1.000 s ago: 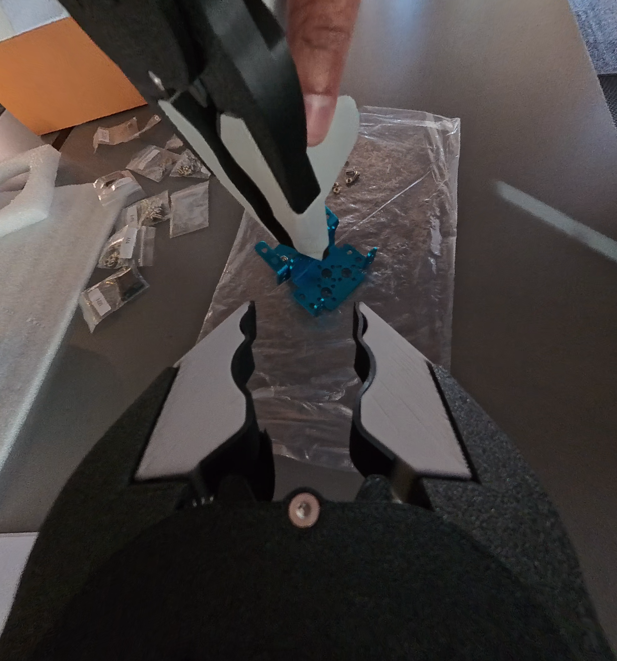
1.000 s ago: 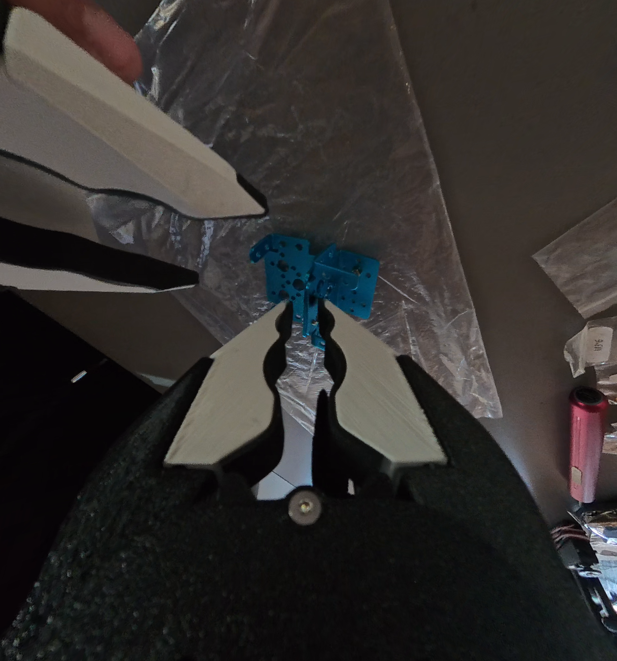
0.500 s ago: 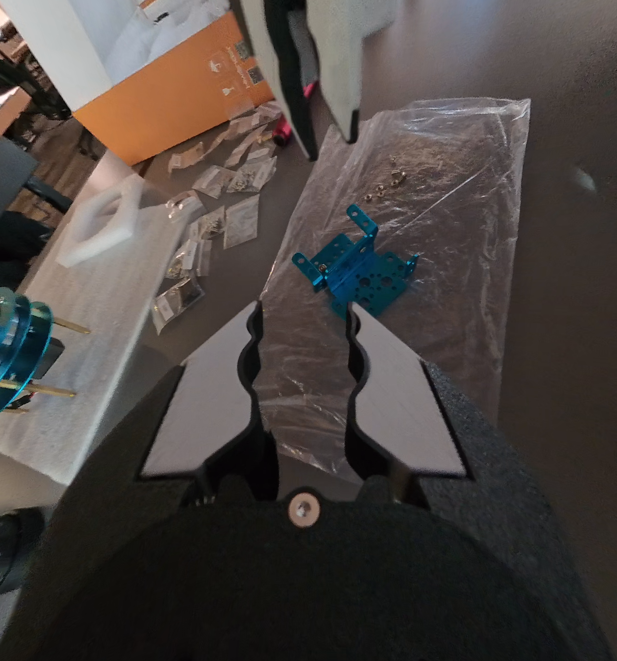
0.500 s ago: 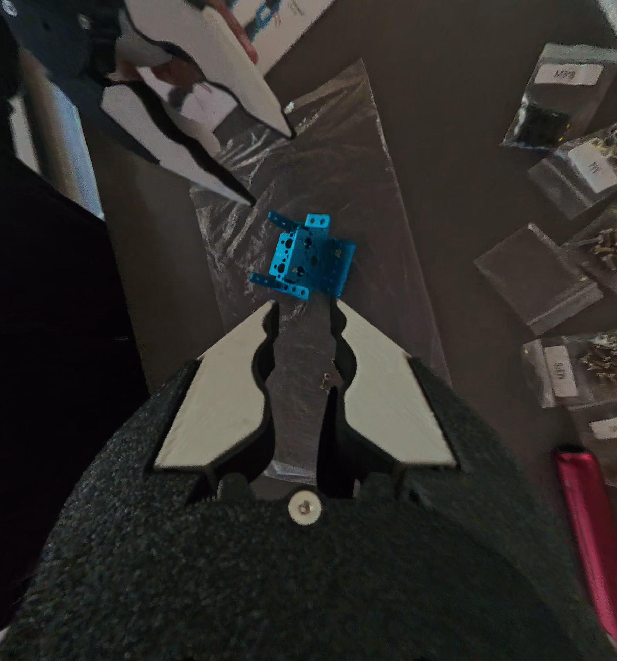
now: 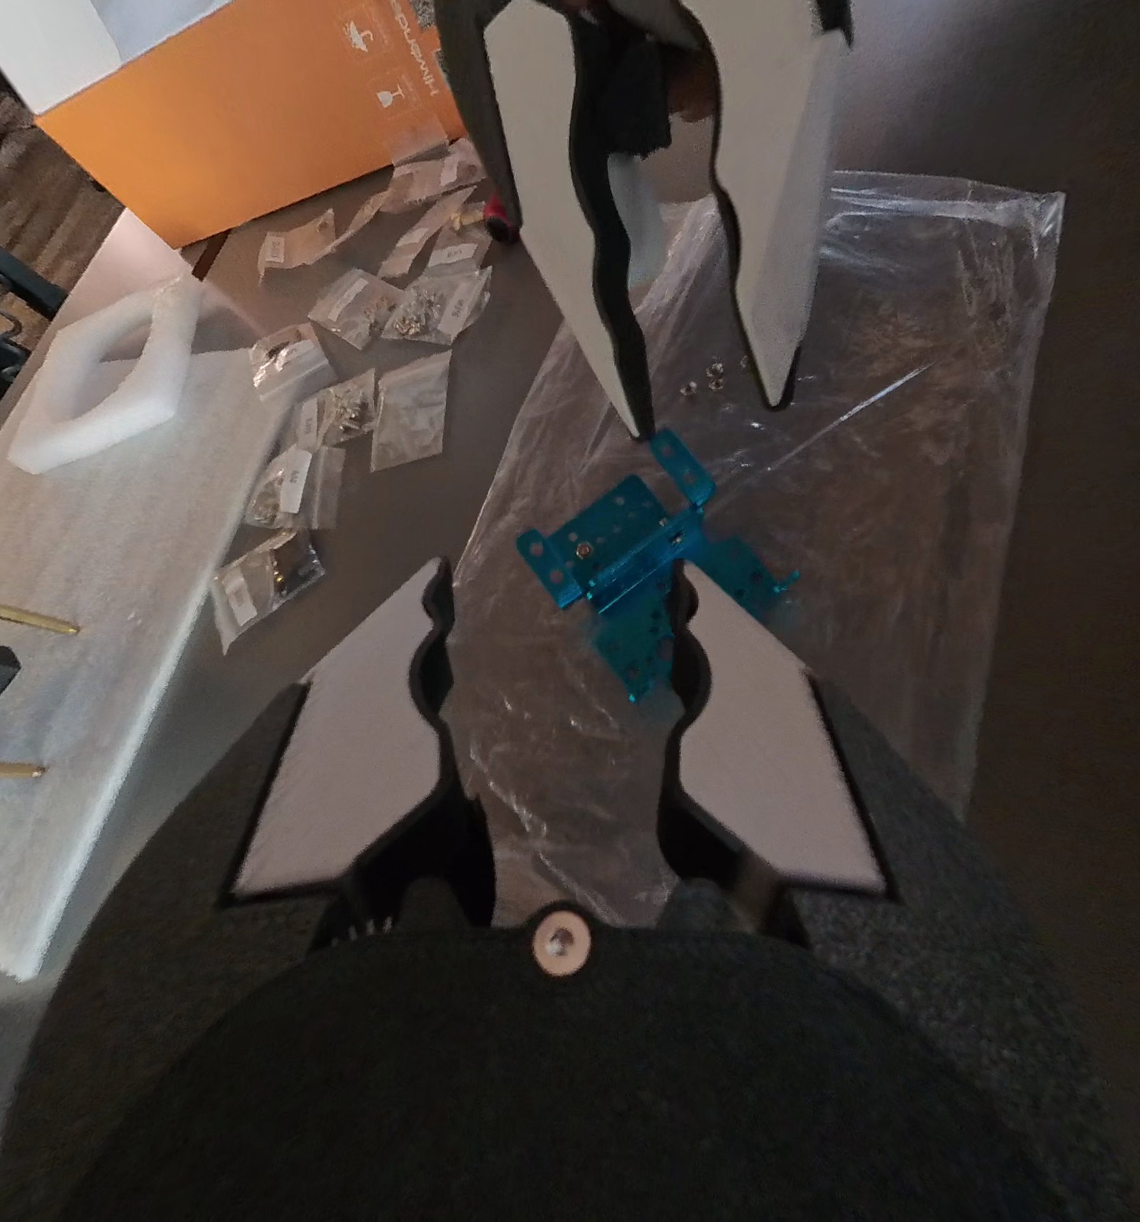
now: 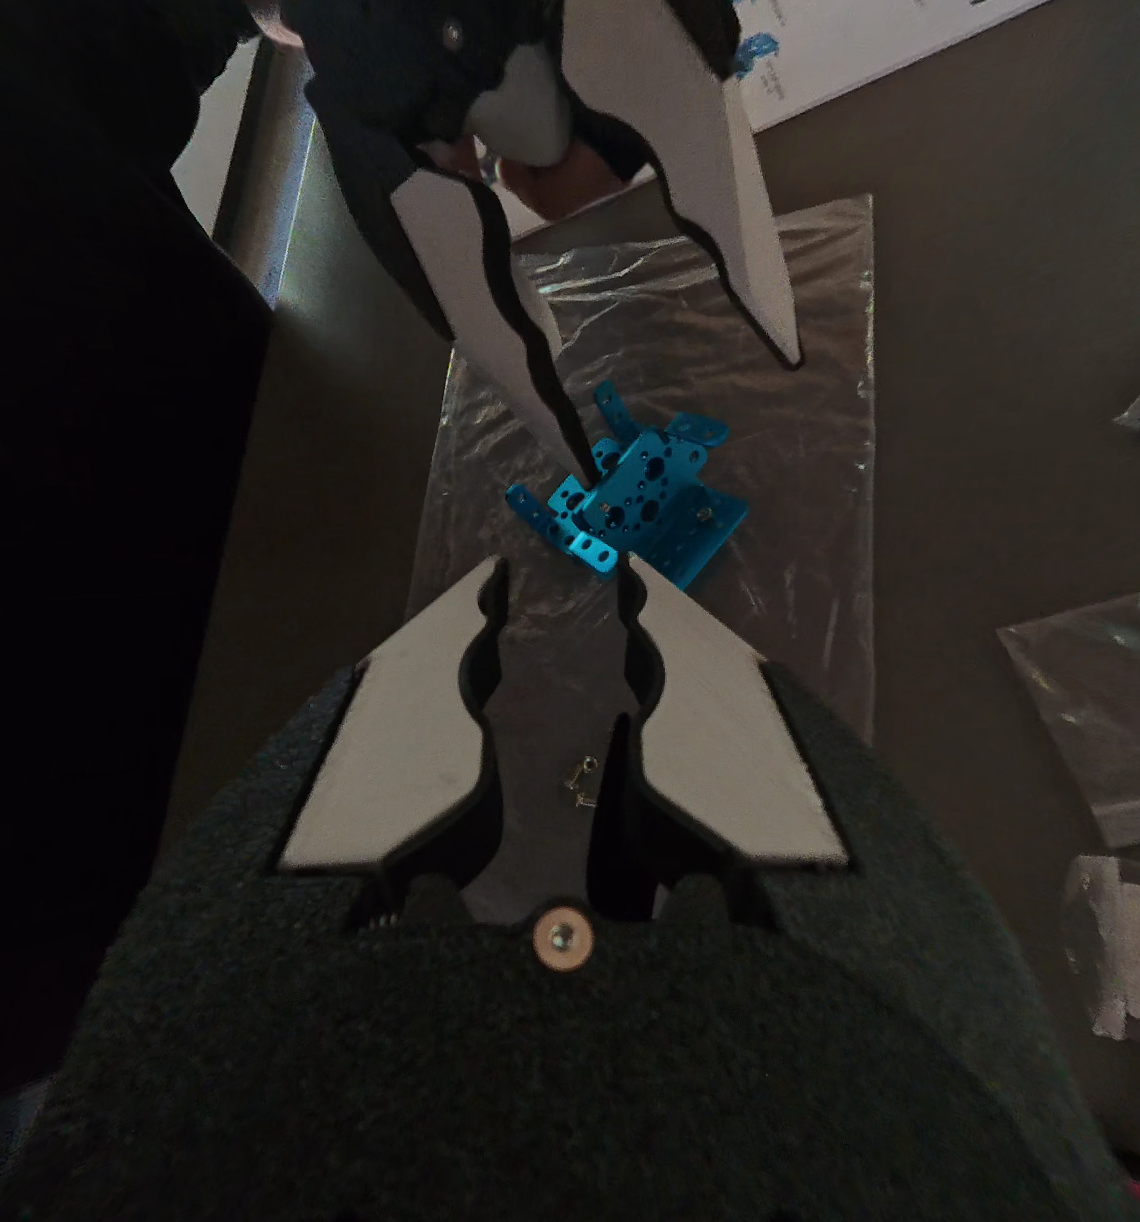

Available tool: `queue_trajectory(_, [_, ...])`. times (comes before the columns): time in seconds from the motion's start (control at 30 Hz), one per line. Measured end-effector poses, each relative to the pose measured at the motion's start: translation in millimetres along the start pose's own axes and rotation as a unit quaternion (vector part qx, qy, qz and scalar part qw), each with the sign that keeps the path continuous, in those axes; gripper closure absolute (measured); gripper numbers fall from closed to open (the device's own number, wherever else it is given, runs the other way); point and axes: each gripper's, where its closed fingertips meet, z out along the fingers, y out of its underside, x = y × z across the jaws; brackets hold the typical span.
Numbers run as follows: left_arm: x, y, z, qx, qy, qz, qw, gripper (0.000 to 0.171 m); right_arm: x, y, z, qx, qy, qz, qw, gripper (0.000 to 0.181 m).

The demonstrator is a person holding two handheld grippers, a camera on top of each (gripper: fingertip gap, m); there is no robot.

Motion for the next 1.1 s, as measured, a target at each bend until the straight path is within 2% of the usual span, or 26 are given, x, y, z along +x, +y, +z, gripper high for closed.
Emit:
queue_trajectory(0.23, [6,-2,10,-0.002,-0.001,0.03,1.0,0.104,-2,5,4,0.01,-0.034,0.019,0.999,0.15])
queue_trajectory(0.63, [2,-3,6,0.008,-0.011,0.019,1.0,0.104,-4,5,1,0.026,-0.048,0.031,0.998,0.149])
queue_trajectory(0.8, [3,-3,6,0.01,-0.005,0.018,1.0,0.104,-1,8,1,0.018,-0.029,0.022,0.999,0.15])
queue_trajectory(0.87, [4,-1,4,0.009,-0.006,0.023,1.0,0.104,7,12,-10,0.01,-0.007,0.01,1.0,0.151])
queue_trajectory(0.93, [3,0,2,0.012,-0.006,0.021,1.0,0.104,19,22,-29,-0.018,0.021,-0.016,0.999,0.16])
queue_trajectory(1.0, [4,0,-3,0.024,0.003,0.0,1.0,0.106,21,34,-43,-0.054,0.03,-0.046,0.997,0.158])
queue_trajectory(1.1, [-2,-3,-11,0.047,0.008,-0.039,0.998,0.11,11,50,-42,-0.121,0.027,-0.086,0.988,0.164])
